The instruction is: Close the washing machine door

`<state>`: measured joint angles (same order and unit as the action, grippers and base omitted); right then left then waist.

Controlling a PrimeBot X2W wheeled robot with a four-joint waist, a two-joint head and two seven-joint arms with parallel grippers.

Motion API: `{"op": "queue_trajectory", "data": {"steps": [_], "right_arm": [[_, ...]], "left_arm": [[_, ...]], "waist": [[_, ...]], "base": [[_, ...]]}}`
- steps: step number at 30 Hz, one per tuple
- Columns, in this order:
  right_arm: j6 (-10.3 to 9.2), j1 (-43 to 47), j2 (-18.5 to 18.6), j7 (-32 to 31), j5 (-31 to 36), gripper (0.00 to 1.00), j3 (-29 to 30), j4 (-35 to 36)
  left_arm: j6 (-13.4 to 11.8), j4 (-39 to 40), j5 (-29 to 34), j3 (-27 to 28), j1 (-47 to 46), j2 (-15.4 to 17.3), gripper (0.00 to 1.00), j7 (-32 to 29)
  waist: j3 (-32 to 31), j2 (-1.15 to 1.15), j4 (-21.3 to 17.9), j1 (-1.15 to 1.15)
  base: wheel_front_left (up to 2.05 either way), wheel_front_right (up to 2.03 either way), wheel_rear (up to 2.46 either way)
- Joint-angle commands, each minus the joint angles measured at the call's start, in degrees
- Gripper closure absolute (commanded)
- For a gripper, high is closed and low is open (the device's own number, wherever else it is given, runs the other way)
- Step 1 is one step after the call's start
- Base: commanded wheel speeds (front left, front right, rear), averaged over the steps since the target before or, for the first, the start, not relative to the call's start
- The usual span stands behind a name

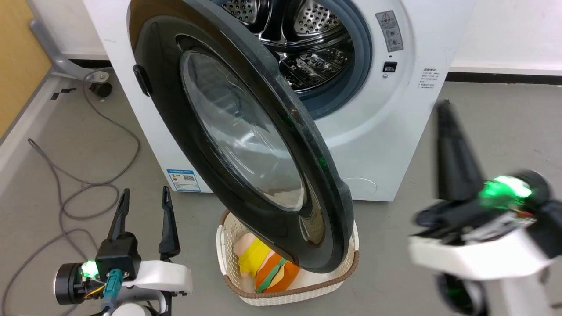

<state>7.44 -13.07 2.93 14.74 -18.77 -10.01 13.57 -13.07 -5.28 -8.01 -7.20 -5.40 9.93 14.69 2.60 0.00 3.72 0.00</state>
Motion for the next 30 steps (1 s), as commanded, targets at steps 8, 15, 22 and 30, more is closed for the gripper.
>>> {"op": "queue_trajectory", "data": {"steps": [8,15,22,30], "right_arm": [[0.05,-3.5,1.9,0.3,0.9,1.00,-16.2,1.0],[0.05,-2.0,7.7,0.3,8.2,1.00,-26.9,-5.9],[0.05,-0.1,8.8,0.3,10.4,1.00,-25.7,-14.1],[0.05,-0.6,8.5,0.3,11.5,1.00,-18.8,-17.6]], "left_arm": [[1.6,1.1,2.0,2.1,1.1,-1.3,0.00,0.3],[2.8,1.4,3.0,3.8,1.0,-2.4,0.00,0.3],[3.4,2.0,3.9,4.9,0.4,-3.5,0.00,0.3],[4.0,2.4,4.5,5.9,-0.3,-4.5,0.00,0.3]], "waist": [[0.7,0.00,0.9,0.00],[1.8,0.00,1.3,0.00],[3.6,0.00,1.2,0.00],[6.0,0.00,0.7,0.00]], "base": [[0.00,0.00,0.00],[0.00,0.00,0.00],[0.00,0.00,0.00],[0.00,0.00,0.00]]}}
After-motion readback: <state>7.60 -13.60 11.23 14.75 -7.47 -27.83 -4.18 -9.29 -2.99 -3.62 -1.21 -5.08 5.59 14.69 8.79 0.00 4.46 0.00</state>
